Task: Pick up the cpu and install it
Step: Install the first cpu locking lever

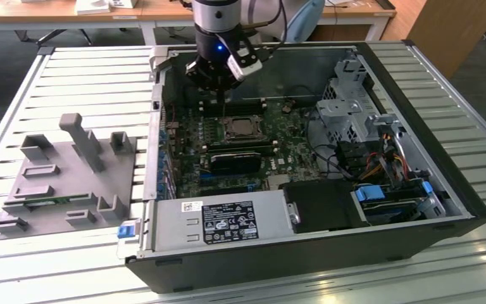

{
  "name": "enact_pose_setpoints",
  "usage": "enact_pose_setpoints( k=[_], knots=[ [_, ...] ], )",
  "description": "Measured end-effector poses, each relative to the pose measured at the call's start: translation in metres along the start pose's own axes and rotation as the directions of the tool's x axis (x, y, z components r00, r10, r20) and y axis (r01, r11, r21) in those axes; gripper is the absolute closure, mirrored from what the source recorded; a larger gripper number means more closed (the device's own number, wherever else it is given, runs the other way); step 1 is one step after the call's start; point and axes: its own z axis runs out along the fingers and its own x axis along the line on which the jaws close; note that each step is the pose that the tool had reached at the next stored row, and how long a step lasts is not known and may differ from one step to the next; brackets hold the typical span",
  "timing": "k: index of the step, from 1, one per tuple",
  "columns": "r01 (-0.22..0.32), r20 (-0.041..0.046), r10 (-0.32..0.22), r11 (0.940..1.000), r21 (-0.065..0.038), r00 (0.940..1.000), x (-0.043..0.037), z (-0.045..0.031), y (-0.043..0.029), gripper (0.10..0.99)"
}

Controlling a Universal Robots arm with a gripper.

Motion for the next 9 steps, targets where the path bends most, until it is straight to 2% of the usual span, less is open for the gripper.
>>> enact_pose_setpoints(
  k=[9],
  knots=[
    [0.0,-0.0007,0.0,1.0,0.0,1.0,-0.0051,0.0006,0.0,0.98]
  ],
)
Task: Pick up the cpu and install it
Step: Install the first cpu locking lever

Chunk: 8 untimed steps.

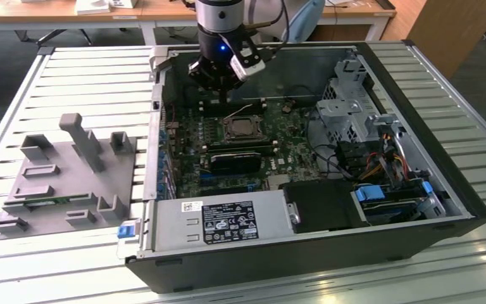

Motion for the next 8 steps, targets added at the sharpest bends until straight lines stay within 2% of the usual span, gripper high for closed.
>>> enact_pose_setpoints(
  k=[8],
  knots=[
    [0.0,0.0,0.0,1.0,-0.001,1.0,-0.003,0.0004,0.0,0.98]
  ],
)
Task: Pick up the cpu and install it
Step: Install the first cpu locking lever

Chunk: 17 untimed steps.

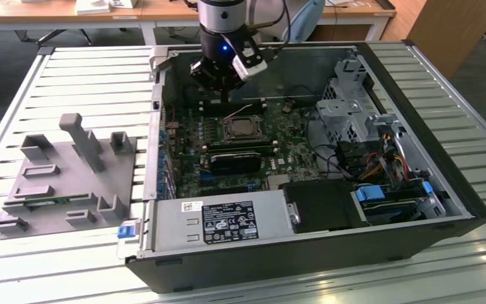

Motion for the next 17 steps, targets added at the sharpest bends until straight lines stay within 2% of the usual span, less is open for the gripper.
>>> enact_pose_setpoints(
  k=[3,5,7,8,10,17],
  knots=[
    [0.0,-0.0001,0.0,0.9999,-0.012,1.0,-0.0005,0.0002,0.0,0.98],
    [-0.001,-0.0002,0.001,0.9993,-0.036,1.0,-0.0008,0.0004,-0.0001,0.98],
    [-0.002,-0.0005,0.002,0.9974,-0.072,1.0,-0.001,0.0005,-0.0002,0.98],
    [-0.002,-0.0007,0.002,0.9966,-0.082,1.0,-0.0012,0.0006,-0.0006,0.98],
    [-0.002,-0.0005,0.002,0.9963,-0.085,1.0,-0.002,0.001,-0.0016,0.98],
    [-0.002,-0.0013,0.002,0.9964,-0.085,1.0,-0.0084,0.0027,-0.0037,0.98]
  ],
)
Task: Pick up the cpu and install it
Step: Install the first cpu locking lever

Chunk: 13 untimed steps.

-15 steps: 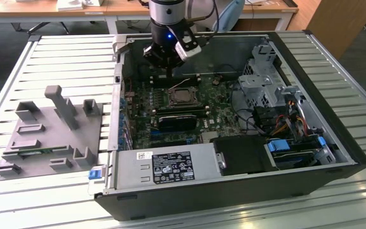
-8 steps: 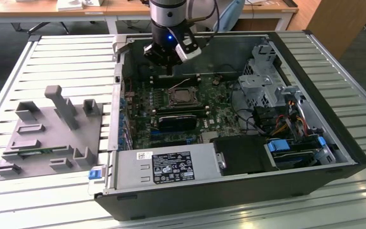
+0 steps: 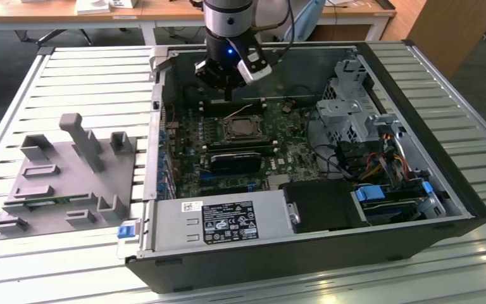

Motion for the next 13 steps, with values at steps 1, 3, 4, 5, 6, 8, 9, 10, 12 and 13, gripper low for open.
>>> enact_pose_setpoints(
  k=[1,3,4,5,6,8,9,10,12,13],
  knots=[
    [0.0,0.0002,0.0,1.0,0.0,1.0,-0.0001,0.0003,-0.0011,0.98],
    [0.0,0.0002,0.0,1.0,0.0,1.0,-0.0002,0.0006,-0.0026,0.98],
    [0.0,0.0003,0.0,1.0,0.0,1.0,-0.0002,0.0008,-0.0029,0.98],
    [0.0,0.0004,0.0,1.0,0.0,1.0,-0.0002,0.0009,-0.003,0.98],
    [0.0,0.0002,0.0,1.0,0.0,1.0,-0.0002,0.0009,-0.0031,0.98],
    [0.0,0.0001,0.0,1.0,0.0,1.0,-0.0002,0.001,-0.0032,0.98],
    [0.0,0.0001,0.0,1.0,0.0,1.0,-0.0002,0.0011,-0.0032,0.98],
    [0.0,0.0002,0.0,1.0,0.0,1.0,-0.0002,0.0013,-0.0033,0.98],
    [0.0,0.0003,0.0,1.0,0.0,1.0,-0.0002,0.002,-0.0034,0.98],
    [0.0,0.0002,0.0,1.0,0.0,1.0,-0.0002,0.0022,-0.0034,0.98]
  ],
)
